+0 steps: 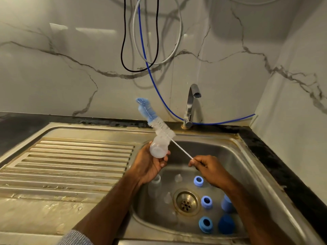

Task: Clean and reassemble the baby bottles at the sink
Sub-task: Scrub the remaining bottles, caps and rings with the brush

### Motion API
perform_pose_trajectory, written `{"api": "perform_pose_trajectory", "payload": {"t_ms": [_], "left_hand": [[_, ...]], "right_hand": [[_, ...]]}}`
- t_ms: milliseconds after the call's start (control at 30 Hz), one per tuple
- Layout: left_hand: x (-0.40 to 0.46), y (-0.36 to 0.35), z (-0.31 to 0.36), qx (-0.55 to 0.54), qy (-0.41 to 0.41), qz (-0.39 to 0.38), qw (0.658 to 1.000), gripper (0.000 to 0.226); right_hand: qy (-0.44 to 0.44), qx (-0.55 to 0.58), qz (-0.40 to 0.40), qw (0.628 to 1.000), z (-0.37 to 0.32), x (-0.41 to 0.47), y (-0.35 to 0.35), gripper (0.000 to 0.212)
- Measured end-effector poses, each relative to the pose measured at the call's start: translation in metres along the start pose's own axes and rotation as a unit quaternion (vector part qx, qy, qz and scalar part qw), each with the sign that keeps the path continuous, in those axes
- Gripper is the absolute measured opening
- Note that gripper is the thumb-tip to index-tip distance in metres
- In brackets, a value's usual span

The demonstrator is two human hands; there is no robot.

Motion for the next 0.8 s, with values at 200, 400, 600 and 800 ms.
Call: {"api": "perform_pose_trajectory", "payload": {"t_ms": [200, 400, 600, 800], "left_hand": [[-0.005, 0.001, 0.011, -0.035, -0.024, -0.011, 0.999, 0.048], [-0.003, 0.001, 0.008, -0.04, -0.021, -0.005, 0.999, 0.047], [0.0, -0.001, 0.01, -0.091, -0.049, 0.044, 0.994, 0.046], [0.001, 0.012, 0.01, -0.075, -0.062, 0.094, 0.991, 0.053]], "right_hand": [[-0.019, 0.051, -0.016, 0.998, 0.002, -0.007, 0.007, 0.025], [0.009, 0.03, -0.011, 0.999, -0.003, -0.002, 0.003, 0.026], [0.021, 0.011, 0.048, 0.999, -0.013, -0.001, 0.002, 0.025], [0.068, -0.051, 0.029, 0.996, -0.017, -0.003, 0.004, 0.025]]}}
Point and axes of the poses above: each hand's wrist, its own x-axis towards the middle knuckle, its own y-axis out of the back of the hand, z = x × y, the point moved 4 cm from there along x, towards the middle knuckle, and after that the axes turned 5 degrees about -z, right-handed, at the moved point
